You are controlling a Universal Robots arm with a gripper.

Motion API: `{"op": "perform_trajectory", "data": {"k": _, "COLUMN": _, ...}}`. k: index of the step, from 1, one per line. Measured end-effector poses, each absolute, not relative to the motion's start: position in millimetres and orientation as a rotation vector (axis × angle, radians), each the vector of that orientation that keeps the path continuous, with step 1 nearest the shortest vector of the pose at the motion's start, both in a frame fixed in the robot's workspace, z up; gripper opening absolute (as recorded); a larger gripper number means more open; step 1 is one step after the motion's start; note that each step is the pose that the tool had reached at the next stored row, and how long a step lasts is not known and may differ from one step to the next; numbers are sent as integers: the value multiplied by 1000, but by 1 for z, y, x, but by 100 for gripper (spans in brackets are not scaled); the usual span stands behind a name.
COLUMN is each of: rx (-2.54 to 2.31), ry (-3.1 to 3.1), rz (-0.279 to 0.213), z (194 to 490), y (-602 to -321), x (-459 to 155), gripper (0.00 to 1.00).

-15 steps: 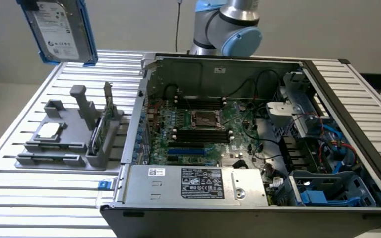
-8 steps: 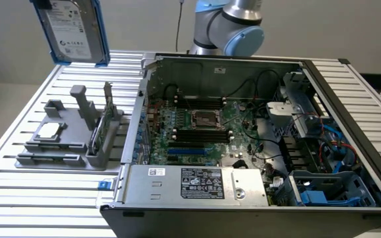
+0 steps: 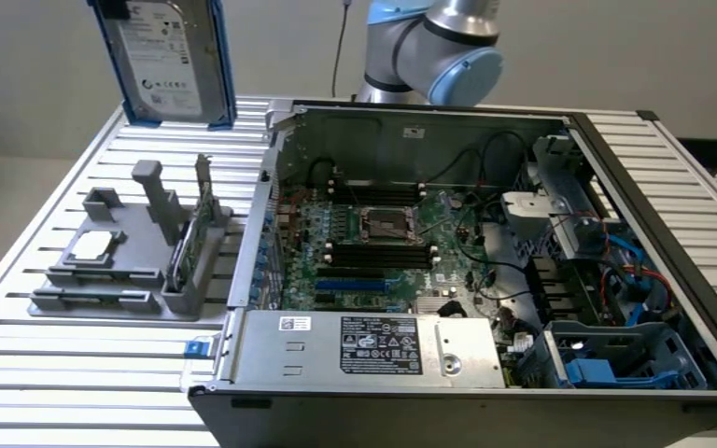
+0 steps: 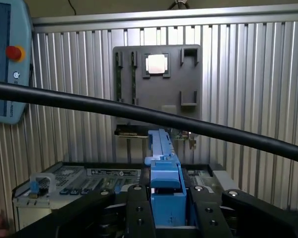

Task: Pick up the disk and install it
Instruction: 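Pick up the disk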

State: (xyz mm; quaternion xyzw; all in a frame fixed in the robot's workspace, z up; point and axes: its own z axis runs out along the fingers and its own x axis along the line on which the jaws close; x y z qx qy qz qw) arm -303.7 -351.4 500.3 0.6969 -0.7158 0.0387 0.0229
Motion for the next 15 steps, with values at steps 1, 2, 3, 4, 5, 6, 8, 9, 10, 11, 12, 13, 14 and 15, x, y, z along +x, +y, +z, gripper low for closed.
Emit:
{"op": "perform_trajectory", "data": {"k": 1, "rx": 2158, "ry": -2216, "rz": 120, "z": 501, "y": -353, "x": -299, "gripper": 33}}
{"op": "perform_trajectory", "data": {"k": 2, "rx": 2158, "ry": -2216, "rz": 120, "z": 502, "y": -355, "x": -294, "gripper": 33}}
{"op": "perform_trajectory", "data": {"k": 3, "rx": 2158, "ry": -2216, "rz": 120, "z": 503, "y": -357, "x": -290, "gripper": 33}}
{"op": "perform_trajectory", "data": {"k": 4, "rx": 2158, "ry": -2216, "rz": 120, "z": 504, "y": -359, "x": -285, "gripper": 33}}
{"op": "perform_trajectory", "data": {"k": 5, "rx": 2158, "ry": -2216, "rz": 120, "z": 505, "y": -361, "x": -281, "gripper": 33}}
{"op": "perform_trajectory", "data": {"k": 6, "rx": 2158, "ry": -2216, "rz": 120, "z": 505, "y": -363, "x": -276, "gripper": 33}}
{"op": "perform_trajectory", "data": {"k": 8, "rx": 2158, "ry": -2216, "rz": 119, "z": 507, "y": -366, "x": -267, "gripper": 33}}
{"op": "perform_trajectory", "data": {"k": 9, "rx": 2158, "ry": -2216, "rz": 119, "z": 507, "y": -368, "x": -263, "gripper": 33}}
{"op": "perform_trajectory", "data": {"k": 10, "rx": 2158, "ry": -2216, "rz": 120, "z": 508, "y": -370, "x": -258, "gripper": 33}}
{"op": "perform_trajectory", "data": {"k": 11, "rx": 2158, "ry": -2216, "rz": 119, "z": 509, "y": -372, "x": -254, "gripper": 33}}
{"op": "perform_trajectory", "data": {"k": 12, "rx": 2158, "ry": -2216, "rz": 119, "z": 509, "y": -374, "x": -249, "gripper": 33}}
{"op": "perform_trajectory", "data": {"k": 13, "rx": 2158, "ry": -2216, "rz": 119, "z": 510, "y": -376, "x": -245, "gripper": 33}}
{"op": "perform_trajectory", "data": {"k": 14, "rx": 2158, "ry": -2216, "rz": 119, "z": 511, "y": -378, "x": -240, "gripper": 33}}
{"op": "perform_trajectory", "data": {"k": 15, "rx": 2158, "ry": -2216, "rz": 119, "z": 511, "y": -380, "x": -236, "gripper": 33}}
